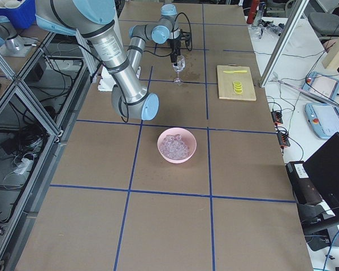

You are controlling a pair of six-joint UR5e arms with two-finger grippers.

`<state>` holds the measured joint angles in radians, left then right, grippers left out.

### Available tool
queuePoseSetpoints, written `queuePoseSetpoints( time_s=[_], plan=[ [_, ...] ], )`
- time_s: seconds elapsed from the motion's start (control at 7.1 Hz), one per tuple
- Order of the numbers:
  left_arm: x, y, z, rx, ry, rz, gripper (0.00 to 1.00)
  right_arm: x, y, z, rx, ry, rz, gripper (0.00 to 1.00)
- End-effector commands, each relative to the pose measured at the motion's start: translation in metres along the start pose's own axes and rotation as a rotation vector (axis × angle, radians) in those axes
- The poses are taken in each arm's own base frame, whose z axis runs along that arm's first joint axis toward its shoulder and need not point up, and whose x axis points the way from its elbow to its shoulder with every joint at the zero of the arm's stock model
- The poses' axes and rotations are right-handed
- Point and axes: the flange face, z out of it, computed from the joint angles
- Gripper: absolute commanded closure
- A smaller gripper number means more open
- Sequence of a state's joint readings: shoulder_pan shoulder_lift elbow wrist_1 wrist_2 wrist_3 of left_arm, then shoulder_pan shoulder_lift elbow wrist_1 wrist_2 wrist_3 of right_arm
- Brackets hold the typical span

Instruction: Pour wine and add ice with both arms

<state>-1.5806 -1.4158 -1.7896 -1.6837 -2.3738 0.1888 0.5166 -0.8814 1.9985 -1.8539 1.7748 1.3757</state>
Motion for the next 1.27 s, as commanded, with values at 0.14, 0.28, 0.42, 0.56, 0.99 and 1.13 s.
queuePoseSetpoints(
  time_s=[0.14,0.28,0.42,0.56,0.99,1.13],
  plan=[
    [0.009,-0.009,0.029,0.044,0.008,-0.004,0.00,0.164,-0.100,-0.015,-0.049,0.086,-0.113,0.00],
    [0.009,-0.009,0.029,0.044,0.006,0.001,0.00,0.233,-0.127,-0.012,-0.059,0.152,-0.153,0.00],
    [0.010,-0.010,0.028,0.056,0.003,0.016,0.00,0.303,-0.151,-0.014,-0.074,0.214,-0.212,0.00],
    [0.011,-0.011,0.027,0.064,0.003,0.019,0.00,0.363,-0.174,-0.020,-0.110,0.232,-0.258,0.00],
    [0.012,-0.010,0.030,0.050,0.015,0.006,0.00,0.506,-0.179,-0.037,-0.225,0.162,-0.255,0.00],
    [0.016,-0.012,0.031,0.045,0.027,0.002,0.00,0.544,-0.169,-0.042,-0.246,0.141,-0.283,0.00]
  ],
)
